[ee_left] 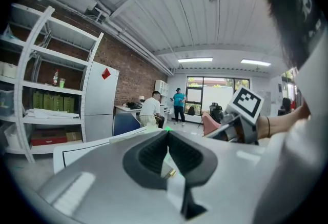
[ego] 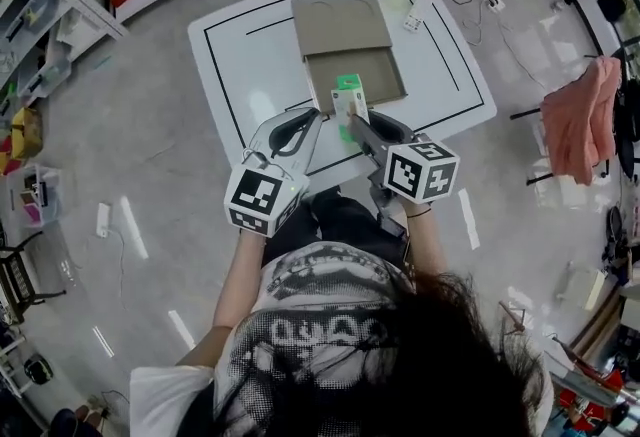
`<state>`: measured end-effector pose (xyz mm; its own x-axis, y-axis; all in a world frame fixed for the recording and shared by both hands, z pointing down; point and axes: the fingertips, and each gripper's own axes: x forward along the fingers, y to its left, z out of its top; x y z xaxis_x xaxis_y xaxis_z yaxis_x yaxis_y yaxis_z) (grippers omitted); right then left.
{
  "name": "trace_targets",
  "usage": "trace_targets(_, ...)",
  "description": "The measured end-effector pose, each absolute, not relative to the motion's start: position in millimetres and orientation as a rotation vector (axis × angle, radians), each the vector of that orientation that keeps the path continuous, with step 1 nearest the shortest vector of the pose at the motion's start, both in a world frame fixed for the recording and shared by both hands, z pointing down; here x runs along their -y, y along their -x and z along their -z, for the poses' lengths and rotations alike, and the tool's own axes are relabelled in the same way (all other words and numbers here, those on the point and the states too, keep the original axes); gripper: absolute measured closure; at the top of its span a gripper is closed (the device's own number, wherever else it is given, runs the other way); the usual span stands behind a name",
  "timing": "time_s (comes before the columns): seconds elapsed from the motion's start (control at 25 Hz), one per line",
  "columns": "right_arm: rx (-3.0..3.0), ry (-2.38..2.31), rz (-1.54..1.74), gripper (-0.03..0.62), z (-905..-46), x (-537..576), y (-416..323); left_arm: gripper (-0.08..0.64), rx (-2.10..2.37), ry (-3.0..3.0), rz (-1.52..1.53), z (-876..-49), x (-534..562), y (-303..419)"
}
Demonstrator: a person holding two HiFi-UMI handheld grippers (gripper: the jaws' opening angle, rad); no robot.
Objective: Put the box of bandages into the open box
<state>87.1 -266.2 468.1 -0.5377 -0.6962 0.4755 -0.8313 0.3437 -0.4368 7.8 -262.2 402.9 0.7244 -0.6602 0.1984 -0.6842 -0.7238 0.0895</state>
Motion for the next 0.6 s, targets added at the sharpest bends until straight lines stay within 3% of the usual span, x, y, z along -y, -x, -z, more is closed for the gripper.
trace_targets(0.6, 2.353, -0.942, -0.923, 0.491, -534.9, 365.7, -107.7, 0.560, 1.279, -2.701, -0.248, -396.3, 290.0, -22.2)
